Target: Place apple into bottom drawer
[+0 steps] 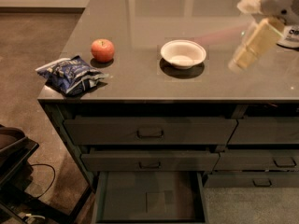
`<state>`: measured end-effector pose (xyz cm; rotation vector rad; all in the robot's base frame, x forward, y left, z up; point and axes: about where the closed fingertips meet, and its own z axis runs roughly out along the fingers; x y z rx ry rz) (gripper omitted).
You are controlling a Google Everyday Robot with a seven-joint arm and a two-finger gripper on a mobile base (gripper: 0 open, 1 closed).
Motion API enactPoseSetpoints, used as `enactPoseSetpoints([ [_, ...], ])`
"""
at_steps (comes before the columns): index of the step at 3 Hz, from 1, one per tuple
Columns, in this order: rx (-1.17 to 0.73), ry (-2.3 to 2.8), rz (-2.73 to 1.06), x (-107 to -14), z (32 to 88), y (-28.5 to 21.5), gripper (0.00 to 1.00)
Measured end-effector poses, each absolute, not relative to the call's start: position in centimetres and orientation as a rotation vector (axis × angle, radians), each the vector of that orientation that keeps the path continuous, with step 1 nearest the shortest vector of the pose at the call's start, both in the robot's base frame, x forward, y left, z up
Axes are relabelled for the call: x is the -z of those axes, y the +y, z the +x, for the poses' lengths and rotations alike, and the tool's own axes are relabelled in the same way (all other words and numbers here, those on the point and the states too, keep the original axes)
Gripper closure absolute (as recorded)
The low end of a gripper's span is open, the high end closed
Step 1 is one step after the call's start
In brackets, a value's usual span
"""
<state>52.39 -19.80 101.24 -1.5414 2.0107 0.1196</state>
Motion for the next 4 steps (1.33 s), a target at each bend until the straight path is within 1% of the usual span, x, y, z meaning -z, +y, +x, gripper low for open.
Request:
enactPoseSetpoints([
  [1,-0.234,1.906,-1.476,-103.5,56.9,-18.0,0.00],
  [2,-0.220,1.863,-1.454,-105.5,57.5,-18.1,0.00],
  [3,-0.223,1.883,-1.434,-105.0,57.5,-18.2,0.00],
  [4,-0.271,1.883,-1.318,-103.8,59.5,-17.7,0.00],
])
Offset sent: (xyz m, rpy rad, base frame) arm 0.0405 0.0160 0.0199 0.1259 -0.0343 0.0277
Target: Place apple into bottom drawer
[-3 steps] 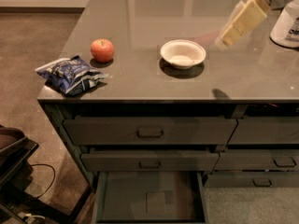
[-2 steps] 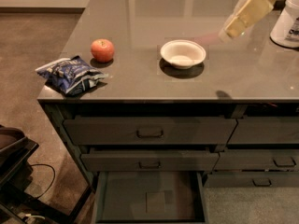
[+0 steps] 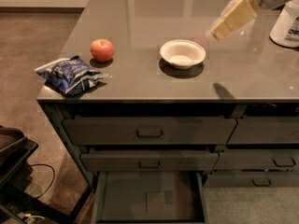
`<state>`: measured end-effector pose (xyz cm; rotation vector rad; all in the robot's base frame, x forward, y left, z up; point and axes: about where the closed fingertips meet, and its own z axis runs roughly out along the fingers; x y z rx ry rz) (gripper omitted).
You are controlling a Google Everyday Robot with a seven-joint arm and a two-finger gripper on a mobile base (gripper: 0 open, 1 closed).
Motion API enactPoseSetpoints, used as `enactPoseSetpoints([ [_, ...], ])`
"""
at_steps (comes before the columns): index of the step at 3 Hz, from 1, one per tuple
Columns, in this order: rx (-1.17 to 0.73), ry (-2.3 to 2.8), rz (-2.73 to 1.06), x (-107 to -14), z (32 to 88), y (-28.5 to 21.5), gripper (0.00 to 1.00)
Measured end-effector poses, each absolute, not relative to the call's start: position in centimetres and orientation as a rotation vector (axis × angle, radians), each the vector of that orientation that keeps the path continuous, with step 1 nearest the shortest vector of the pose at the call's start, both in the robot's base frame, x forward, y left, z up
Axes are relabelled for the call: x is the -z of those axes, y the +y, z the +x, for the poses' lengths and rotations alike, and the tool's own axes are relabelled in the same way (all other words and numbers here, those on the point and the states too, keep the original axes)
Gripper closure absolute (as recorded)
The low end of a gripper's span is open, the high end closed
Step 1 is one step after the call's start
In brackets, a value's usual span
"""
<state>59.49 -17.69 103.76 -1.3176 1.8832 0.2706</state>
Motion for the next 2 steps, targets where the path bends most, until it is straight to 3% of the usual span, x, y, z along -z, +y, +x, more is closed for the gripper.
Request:
enactPoseSetpoints([
  [2,-0.360,1.687,-1.202,-105.2,67.6,-10.6,0.00],
])
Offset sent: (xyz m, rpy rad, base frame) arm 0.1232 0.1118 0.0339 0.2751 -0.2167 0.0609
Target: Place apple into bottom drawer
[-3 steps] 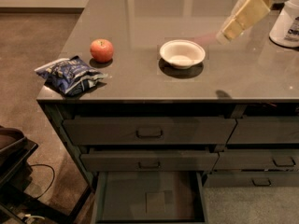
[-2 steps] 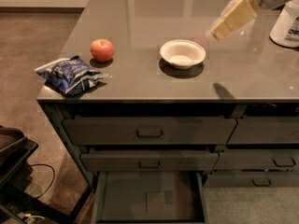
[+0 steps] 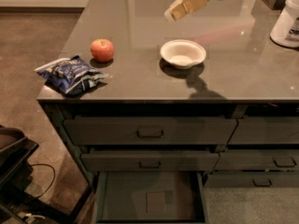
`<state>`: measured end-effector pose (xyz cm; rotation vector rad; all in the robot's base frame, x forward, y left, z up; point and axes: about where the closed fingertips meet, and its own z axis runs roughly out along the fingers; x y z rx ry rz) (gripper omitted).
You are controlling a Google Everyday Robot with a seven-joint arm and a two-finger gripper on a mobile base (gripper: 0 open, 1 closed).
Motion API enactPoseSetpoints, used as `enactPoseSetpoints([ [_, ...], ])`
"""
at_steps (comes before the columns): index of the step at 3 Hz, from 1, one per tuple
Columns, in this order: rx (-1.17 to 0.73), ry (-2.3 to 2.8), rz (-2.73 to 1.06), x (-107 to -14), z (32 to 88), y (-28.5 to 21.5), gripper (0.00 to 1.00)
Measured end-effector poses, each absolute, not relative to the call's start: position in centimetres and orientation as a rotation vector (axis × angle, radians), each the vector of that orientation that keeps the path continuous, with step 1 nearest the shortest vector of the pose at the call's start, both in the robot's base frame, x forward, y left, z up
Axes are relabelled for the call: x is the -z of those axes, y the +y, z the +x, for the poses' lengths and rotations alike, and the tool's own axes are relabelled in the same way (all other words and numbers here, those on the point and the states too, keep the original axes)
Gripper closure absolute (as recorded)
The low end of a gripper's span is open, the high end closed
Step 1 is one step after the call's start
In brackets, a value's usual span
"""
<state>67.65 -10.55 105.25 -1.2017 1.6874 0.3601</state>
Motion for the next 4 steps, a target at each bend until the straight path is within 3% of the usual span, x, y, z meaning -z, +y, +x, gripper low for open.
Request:
enactPoseSetpoints([
  [2,-0.343,1.692,-1.162,-105.2,67.8,-11.0,0.00],
  [4,-0.549,1.626,-1.176,-101.8,69.4,-3.7,0.00],
])
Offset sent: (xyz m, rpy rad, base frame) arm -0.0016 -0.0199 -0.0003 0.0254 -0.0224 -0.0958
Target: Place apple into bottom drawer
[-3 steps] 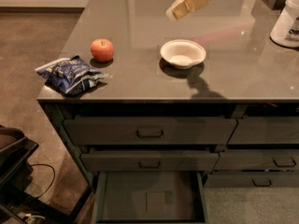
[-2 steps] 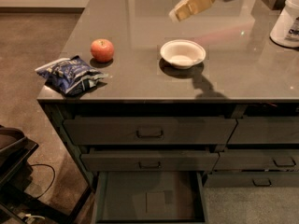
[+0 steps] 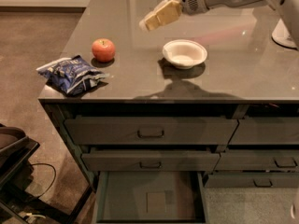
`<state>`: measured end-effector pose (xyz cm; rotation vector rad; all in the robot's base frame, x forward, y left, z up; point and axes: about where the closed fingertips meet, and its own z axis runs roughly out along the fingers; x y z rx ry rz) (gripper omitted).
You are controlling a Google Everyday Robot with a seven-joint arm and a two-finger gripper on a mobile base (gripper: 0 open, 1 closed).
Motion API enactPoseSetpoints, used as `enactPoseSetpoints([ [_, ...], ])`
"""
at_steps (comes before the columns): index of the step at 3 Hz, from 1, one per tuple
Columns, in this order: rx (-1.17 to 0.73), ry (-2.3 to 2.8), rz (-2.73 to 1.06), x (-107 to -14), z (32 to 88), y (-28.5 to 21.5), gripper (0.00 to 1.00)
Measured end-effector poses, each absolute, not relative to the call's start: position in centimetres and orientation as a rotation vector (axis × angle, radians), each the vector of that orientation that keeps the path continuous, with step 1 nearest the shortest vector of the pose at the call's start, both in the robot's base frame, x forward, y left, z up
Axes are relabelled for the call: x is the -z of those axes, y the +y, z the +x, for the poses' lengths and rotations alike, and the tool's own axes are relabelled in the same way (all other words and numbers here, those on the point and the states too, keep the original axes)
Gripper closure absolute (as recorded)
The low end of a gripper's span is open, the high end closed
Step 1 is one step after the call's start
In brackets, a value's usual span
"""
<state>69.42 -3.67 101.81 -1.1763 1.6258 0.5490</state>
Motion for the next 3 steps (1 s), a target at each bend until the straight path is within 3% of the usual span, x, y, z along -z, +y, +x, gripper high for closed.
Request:
enactPoseSetpoints([
  [2,-0.712,1.570,-1.383,-98.5,68.1,5.0,0.00],
  [3,-0.728,1.564,-1.411,-98.2,67.8,5.9,0.00],
])
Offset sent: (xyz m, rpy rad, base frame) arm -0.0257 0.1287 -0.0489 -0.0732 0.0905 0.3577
